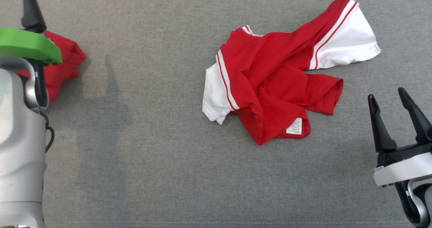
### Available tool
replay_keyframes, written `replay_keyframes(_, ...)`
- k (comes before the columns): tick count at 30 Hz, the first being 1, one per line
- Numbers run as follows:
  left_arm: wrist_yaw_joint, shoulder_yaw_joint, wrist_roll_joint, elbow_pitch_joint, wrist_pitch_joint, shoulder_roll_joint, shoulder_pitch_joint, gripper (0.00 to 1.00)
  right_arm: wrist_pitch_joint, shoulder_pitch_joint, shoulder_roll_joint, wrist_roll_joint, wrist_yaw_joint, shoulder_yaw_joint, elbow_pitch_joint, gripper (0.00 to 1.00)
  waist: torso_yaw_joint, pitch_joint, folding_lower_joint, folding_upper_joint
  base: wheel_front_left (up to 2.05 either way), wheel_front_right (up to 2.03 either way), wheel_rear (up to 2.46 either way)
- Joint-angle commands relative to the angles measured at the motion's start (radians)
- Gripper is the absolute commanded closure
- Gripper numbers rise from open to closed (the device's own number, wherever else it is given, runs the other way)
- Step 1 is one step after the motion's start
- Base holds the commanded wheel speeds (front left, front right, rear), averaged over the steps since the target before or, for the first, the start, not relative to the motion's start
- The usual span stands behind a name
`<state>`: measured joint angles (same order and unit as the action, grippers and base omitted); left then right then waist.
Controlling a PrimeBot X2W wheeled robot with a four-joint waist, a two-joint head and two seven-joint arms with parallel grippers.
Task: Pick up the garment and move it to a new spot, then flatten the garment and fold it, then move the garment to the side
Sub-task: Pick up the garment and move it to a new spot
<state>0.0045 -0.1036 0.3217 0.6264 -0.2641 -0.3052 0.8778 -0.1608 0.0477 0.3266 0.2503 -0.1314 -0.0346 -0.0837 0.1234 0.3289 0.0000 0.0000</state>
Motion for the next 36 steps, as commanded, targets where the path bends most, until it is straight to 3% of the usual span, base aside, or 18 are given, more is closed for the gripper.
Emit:
replay_keyframes(1, -0.004, -0.005, -0.009, -0.01, 0.0, 0.006, -0.031, 0.0, -0.01, 0.007, -0.009, -0.006, 0.001, 0.006, 0.011, 0.0, -0.061, -0.062, 0.0, 0.0, 0.0, 0.0, 0.0)
replay_keyframes(18, -0.011, 0.003, -0.051, -0.149, 0.0, 0.072, -0.34, 0.0, -0.042, -0.027, -0.085, -0.038, 0.001, 0.035, 0.103, 0.0, -0.165, -0.221, 0.0, 0.0, 0.0, 0.0, 0.0)
replay_keyframes(36, 0.014, 0.038, -0.069, -0.364, 0.0, 0.131, -0.737, 0.0, -0.028, -0.082, -0.133, -0.059, 0.001, 0.033, 0.117, 0.0, -0.14, -0.327, 0.0, 0.0, 0.0, 0.0, 0.0)
